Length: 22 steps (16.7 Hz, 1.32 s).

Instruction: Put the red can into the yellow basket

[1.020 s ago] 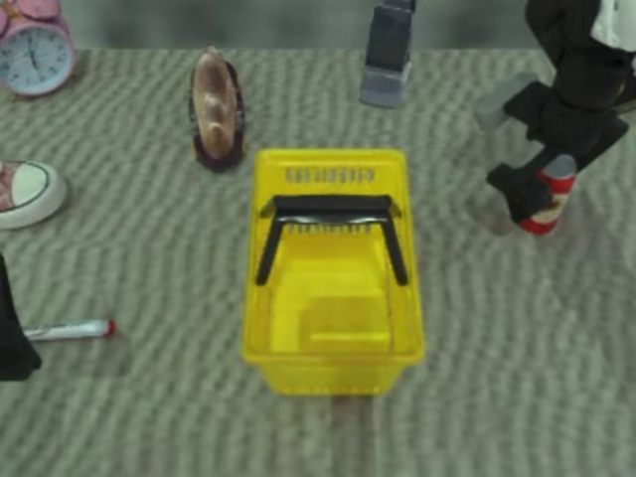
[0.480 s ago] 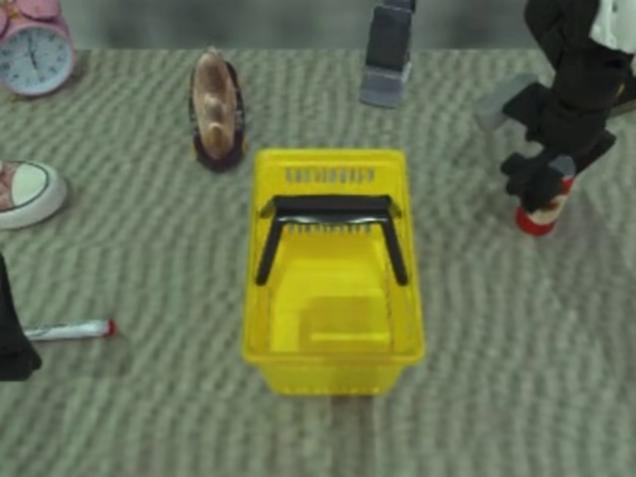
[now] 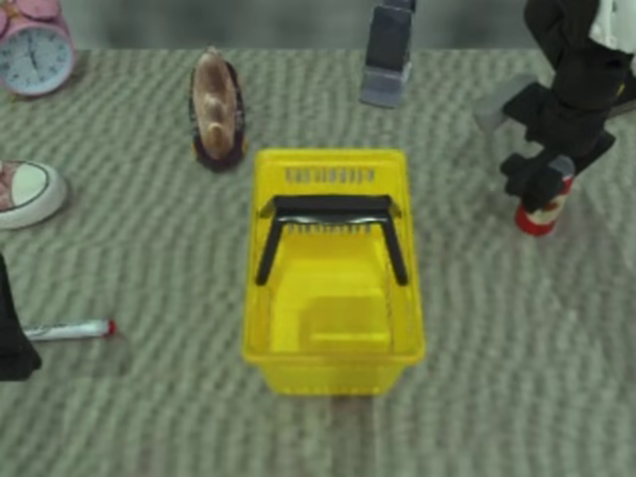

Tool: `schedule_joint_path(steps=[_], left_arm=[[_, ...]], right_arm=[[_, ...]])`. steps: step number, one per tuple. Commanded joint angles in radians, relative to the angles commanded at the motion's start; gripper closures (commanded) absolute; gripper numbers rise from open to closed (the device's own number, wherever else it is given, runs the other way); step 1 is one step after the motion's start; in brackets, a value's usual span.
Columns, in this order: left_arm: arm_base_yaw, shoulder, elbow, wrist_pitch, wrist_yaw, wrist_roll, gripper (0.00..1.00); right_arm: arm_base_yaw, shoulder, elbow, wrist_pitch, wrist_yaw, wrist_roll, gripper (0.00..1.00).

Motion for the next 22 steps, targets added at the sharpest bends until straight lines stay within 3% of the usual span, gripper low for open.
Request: schedule_joint_path(steps=[6, 8, 10, 12, 15, 22], left_arm=[[0.0, 0.0, 0.0, 0.0, 0.0, 0.0, 0.0], [0.0, 0.0, 0.0, 0.0, 0.0, 0.0, 0.0], [0.0, 0.0, 0.0, 0.0, 0.0, 0.0, 0.0], [0.0, 0.0, 0.0, 0.0, 0.0, 0.0, 0.0], [0.0, 0.0, 0.0, 0.0, 0.0, 0.0, 0.0], [0.0, 0.0, 0.0, 0.0, 0.0, 0.0, 0.0]], right_arm=[[-0.003, -0.001, 0.001, 0.0, 0.0, 0.001, 1.0], [0.002, -0.003, -0.009, 0.029, -0.02, 0.009, 1.0], [0.01, -0.009, -0.031, 0.099, -0.065, 0.029, 1.0], [0.019, -0.02, -0.067, 0.207, -0.131, 0.061, 1.0], [0.036, -0.045, -0.142, 0.433, -0.261, 0.127, 1.0], [0.085, -0.14, -0.396, 1.153, -0.641, 0.33, 1.0]])
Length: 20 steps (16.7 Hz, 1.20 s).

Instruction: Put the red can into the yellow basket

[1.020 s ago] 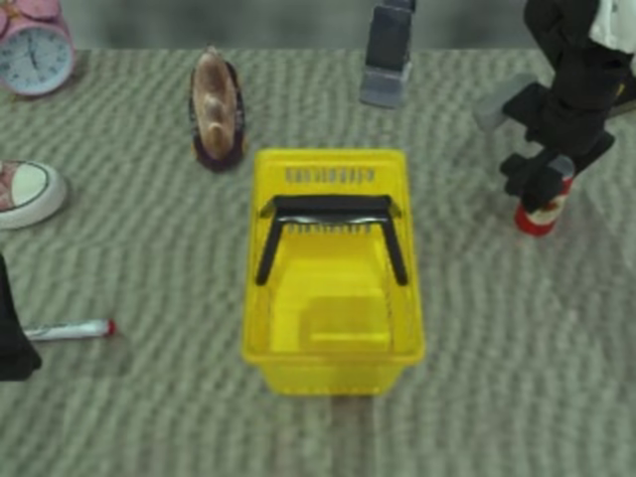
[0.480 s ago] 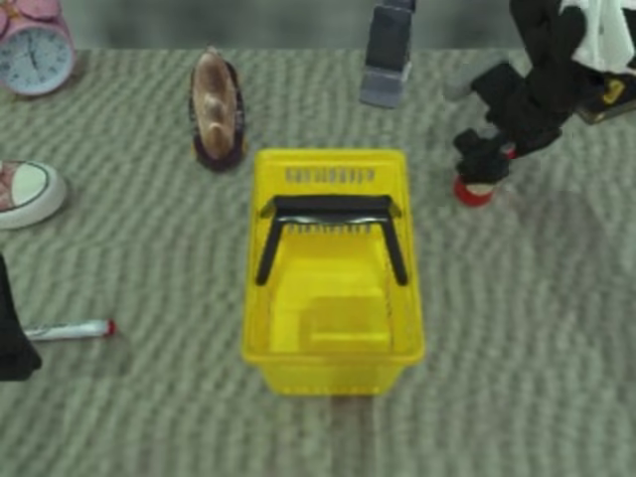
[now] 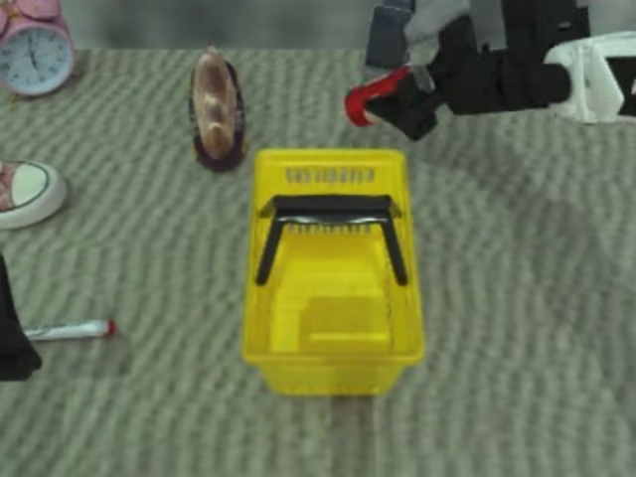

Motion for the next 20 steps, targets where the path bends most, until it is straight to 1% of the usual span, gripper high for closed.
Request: schedule_joint_path(steps=[3, 6, 8, 10, 12, 13, 18, 20], left_arm=[[0.0, 0.0, 0.0, 0.0, 0.0, 0.0, 0.0], [0.0, 0.0, 0.0, 0.0, 0.0, 0.0, 0.0], [0.0, 0.0, 0.0, 0.0, 0.0, 0.0, 0.0], [0.0, 0.0, 0.0, 0.0, 0.0, 0.0, 0.0], [0.0, 0.0, 0.0, 0.0, 0.0, 0.0, 0.0], [0.0, 0.0, 0.0, 0.0, 0.0, 0.0, 0.0], [0.0, 0.0, 0.0, 0.0, 0.0, 0.0, 0.0], [0.0, 0.0, 0.0, 0.0, 0.0, 0.0, 0.0]], right_arm=[[0.02, -0.056, -0.122, 0.318, -0.163, 0.091, 1.0], [0.038, -0.115, -0.232, 0.586, -0.306, 0.17, 1.0], [0.048, -0.151, -0.29, 0.718, -0.383, 0.211, 1.0], [0.055, -0.18, -0.333, 0.807, -0.44, 0.24, 1.0], [0.058, -0.199, -0.358, 0.854, -0.471, 0.256, 1.0], [0.059, -0.202, -0.362, 0.862, -0.477, 0.258, 1.0], [0.054, -0.195, -0.359, 0.864, -0.477, 0.259, 1.0], [0.057, -0.158, -0.365, 0.901, -0.479, 0.258, 1.0]])
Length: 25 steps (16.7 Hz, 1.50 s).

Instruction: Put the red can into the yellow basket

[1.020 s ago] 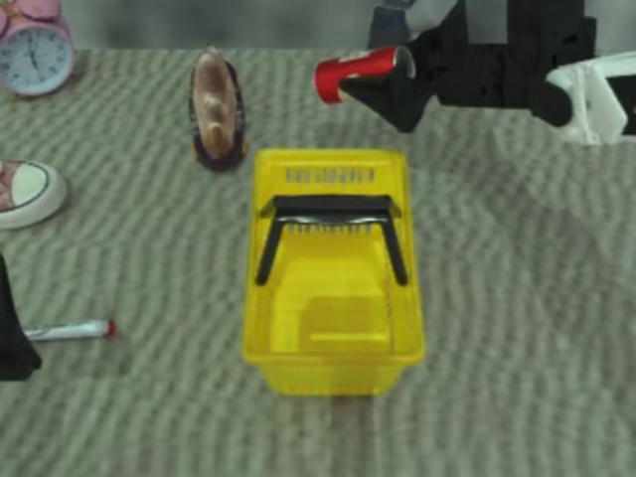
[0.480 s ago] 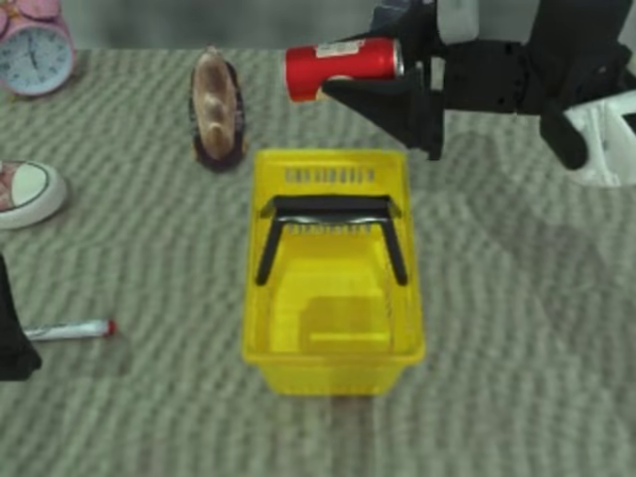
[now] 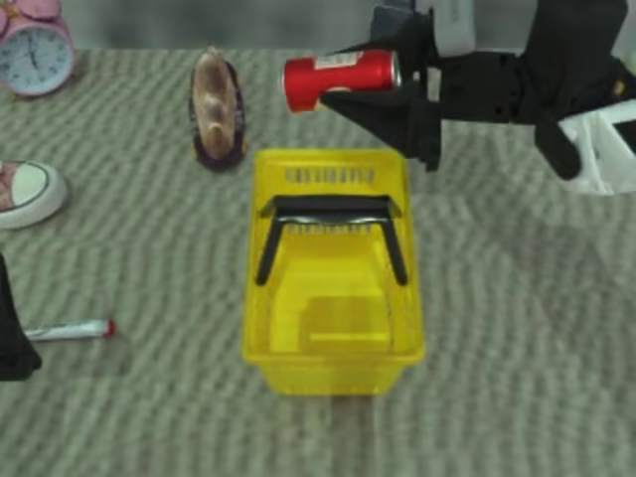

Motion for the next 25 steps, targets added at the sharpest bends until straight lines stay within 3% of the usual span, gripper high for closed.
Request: schedule_joint_path(steps=[6, 12, 25], left_arm=[[0.0, 0.0, 0.0, 0.0, 0.0, 0.0, 0.0], [0.0, 0.0, 0.0, 0.0, 0.0, 0.0, 0.0], [0.0, 0.0, 0.0, 0.0, 0.0, 0.0, 0.0]], right_arm=[[0.005, 0.189, -0.044, 0.24, 0.005, -0.004, 1.0], [0.006, 0.218, -0.054, 0.272, 0.007, -0.005, 1.0], [0.006, 0.218, -0.054, 0.272, 0.007, -0.005, 0.02]])
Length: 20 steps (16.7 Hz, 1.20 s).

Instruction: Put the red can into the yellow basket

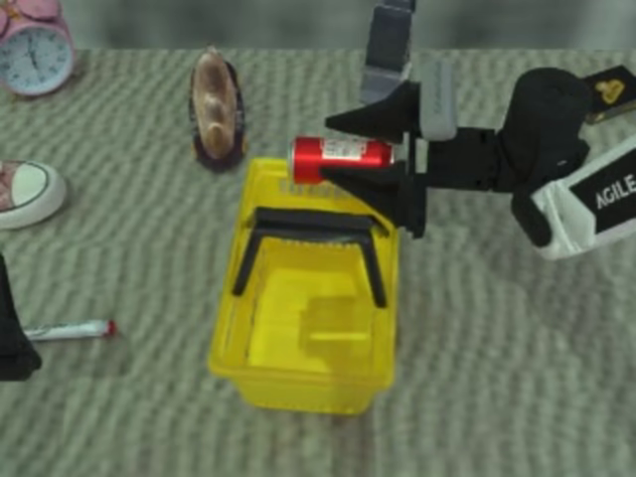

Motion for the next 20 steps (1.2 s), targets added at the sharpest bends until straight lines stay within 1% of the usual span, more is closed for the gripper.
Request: schedule_joint_path(steps=[1, 8, 12, 14, 16, 18, 20], left_arm=[[0.0, 0.0, 0.0, 0.0, 0.0, 0.0, 0.0], [0.0, 0.0, 0.0, 0.0, 0.0, 0.0, 0.0], [-0.012, 0.027, 0.02, -0.021, 0.005, 0.014, 0.0], [-0.038, 0.09, 0.069, -0.071, 0.015, 0.047, 0.0], [-0.075, 0.188, 0.145, -0.146, 0.027, 0.096, 0.0], [-0.122, 0.32, 0.248, -0.246, 0.04, 0.162, 0.0], [-0.172, 0.471, 0.368, -0.357, 0.052, 0.236, 0.0]], right_arm=[[0.0, 0.0, 0.0, 0.0, 0.0, 0.0, 0.0], [0.0, 0.0, 0.0, 0.0, 0.0, 0.0, 0.0], [-0.007, -0.038, -0.018, -0.022, 0.017, -0.006, 0.0], [-0.015, -0.1, -0.063, -0.058, 0.046, -0.012, 0.0], [-0.029, -0.193, -0.13, -0.115, 0.092, -0.019, 0.0], [-0.049, -0.316, -0.216, -0.187, 0.156, -0.026, 0.0], [-0.074, -0.462, -0.312, -0.271, 0.232, -0.031, 0.0]])
